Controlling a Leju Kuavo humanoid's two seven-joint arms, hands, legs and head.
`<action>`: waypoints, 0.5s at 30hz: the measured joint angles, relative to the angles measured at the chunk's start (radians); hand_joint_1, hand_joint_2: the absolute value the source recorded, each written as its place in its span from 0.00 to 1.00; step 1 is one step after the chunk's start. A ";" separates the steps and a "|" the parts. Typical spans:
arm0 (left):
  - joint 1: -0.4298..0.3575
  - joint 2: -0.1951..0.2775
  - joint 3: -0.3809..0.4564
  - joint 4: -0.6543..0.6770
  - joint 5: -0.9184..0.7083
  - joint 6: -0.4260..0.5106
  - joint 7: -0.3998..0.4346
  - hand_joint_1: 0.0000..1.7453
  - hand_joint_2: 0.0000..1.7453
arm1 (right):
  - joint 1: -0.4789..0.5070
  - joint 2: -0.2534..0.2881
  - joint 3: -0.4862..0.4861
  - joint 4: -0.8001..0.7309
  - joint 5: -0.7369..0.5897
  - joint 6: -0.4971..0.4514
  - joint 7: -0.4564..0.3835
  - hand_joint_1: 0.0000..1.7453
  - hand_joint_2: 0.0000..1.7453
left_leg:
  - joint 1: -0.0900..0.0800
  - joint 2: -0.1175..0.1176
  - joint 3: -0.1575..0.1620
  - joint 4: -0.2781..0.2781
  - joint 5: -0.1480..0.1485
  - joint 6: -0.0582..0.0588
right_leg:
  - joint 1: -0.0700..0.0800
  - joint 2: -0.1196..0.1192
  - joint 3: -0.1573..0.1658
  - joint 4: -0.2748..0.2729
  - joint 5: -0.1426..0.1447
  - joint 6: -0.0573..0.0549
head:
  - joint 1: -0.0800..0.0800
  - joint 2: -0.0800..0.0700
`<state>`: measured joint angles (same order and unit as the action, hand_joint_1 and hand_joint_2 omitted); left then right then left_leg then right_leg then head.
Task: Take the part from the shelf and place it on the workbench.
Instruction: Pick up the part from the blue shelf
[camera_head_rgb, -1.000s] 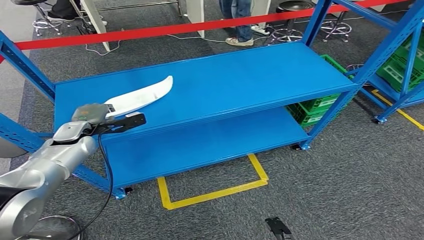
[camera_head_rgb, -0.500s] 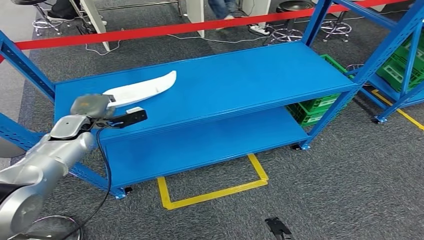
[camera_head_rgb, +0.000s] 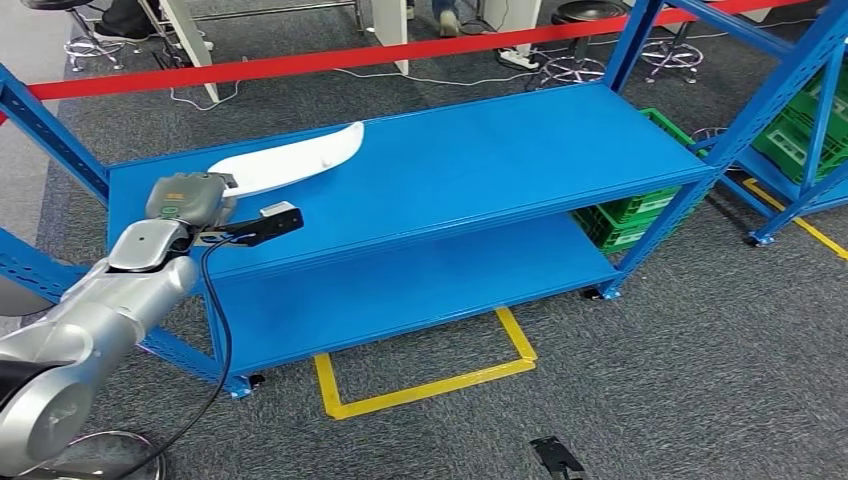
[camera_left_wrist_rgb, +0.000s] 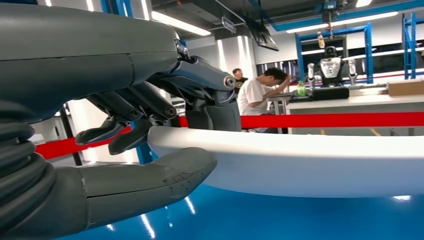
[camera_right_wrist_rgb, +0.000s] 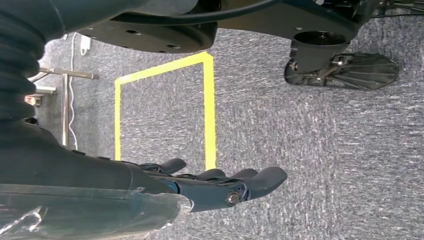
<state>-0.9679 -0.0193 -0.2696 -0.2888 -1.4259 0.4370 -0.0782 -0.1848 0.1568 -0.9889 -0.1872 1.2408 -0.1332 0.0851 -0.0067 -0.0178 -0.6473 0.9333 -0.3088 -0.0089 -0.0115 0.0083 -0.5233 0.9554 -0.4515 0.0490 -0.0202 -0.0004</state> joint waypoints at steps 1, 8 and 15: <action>0.000 0.000 0.000 0.000 -0.001 0.001 0.000 1.00 1.00 | 0.000 0.000 -0.001 0.000 0.000 0.000 0.000 0.00 1.00 | 0.000 0.000 0.000 0.000 0.000 0.000 | 0.000 0.000 0.000 0.000 0.000 0.000 | 0.000 0.000; 0.000 -0.005 0.000 -0.001 0.002 0.027 -0.001 1.00 1.00 | 0.001 0.000 -0.007 0.000 0.001 -0.002 0.000 0.00 1.00 | 0.000 0.000 0.000 0.000 0.000 0.000 | 0.000 0.000 0.000 0.000 0.000 0.000 | 0.000 0.000; -0.013 -0.031 -0.003 -0.051 0.004 0.129 -0.046 1.00 1.00 | 0.008 -0.001 -0.019 0.000 0.001 -0.003 -0.002 0.00 1.00 | 0.000 0.000 0.000 0.000 0.000 0.000 | 0.000 0.000 0.000 0.000 0.000 0.000 | 0.000 0.000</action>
<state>-0.9805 -0.0505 -0.2722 -0.3395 -1.4219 0.5658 -0.1244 -0.1764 0.1562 -1.0081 -0.1873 1.2417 -0.1362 0.0828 -0.0069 -0.0179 -0.6474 0.9335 -0.3088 -0.0088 -0.0118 0.0080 -0.5231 0.9553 -0.4514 0.0492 -0.0200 -0.0004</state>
